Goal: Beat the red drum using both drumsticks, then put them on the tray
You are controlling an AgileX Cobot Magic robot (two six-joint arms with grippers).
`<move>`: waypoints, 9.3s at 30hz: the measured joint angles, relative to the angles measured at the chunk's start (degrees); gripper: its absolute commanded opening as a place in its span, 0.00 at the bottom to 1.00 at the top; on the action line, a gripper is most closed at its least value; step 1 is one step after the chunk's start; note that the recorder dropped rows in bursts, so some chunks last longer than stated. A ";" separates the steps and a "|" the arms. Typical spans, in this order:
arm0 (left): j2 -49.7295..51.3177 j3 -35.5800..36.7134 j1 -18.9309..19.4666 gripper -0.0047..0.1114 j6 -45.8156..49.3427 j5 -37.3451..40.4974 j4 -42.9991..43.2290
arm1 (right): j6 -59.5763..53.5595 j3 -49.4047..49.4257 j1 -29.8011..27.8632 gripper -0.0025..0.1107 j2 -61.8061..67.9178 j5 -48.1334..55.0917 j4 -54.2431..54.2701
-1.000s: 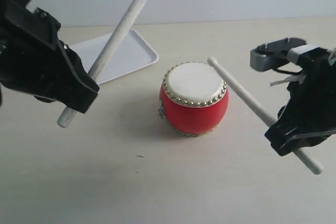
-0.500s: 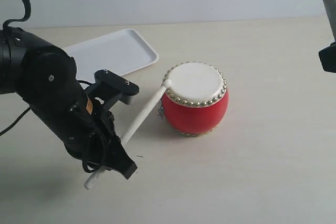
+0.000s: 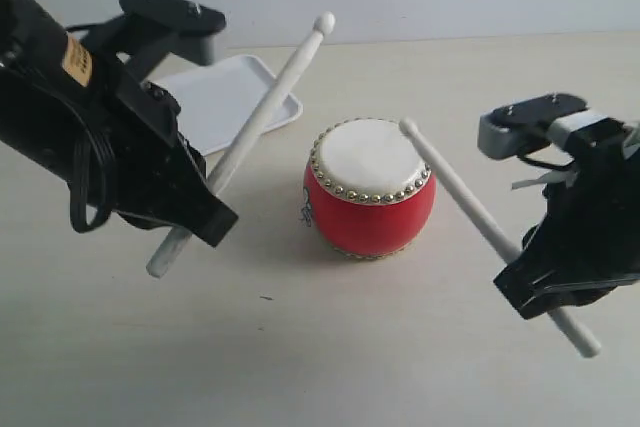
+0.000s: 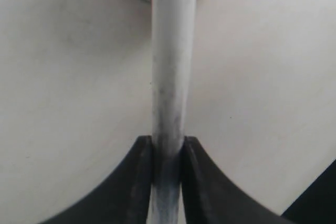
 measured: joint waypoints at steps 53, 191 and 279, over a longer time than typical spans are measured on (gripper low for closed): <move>-12.61 2.05 0.00 0.04 6.88 1.09 -4.11 | -0.22 -4.29 0.00 0.02 11.74 3.83 -2.60; 63.43 -58.54 25.41 0.04 30.21 1.45 31.86 | -8.94 -18.21 -3.08 0.02 11.13 -47.50 1.93; 24.97 -1.16 35.12 0.47 106.07 17.17 -88.24 | -74.72 -24.73 -8.63 0.02 28.58 13.82 65.08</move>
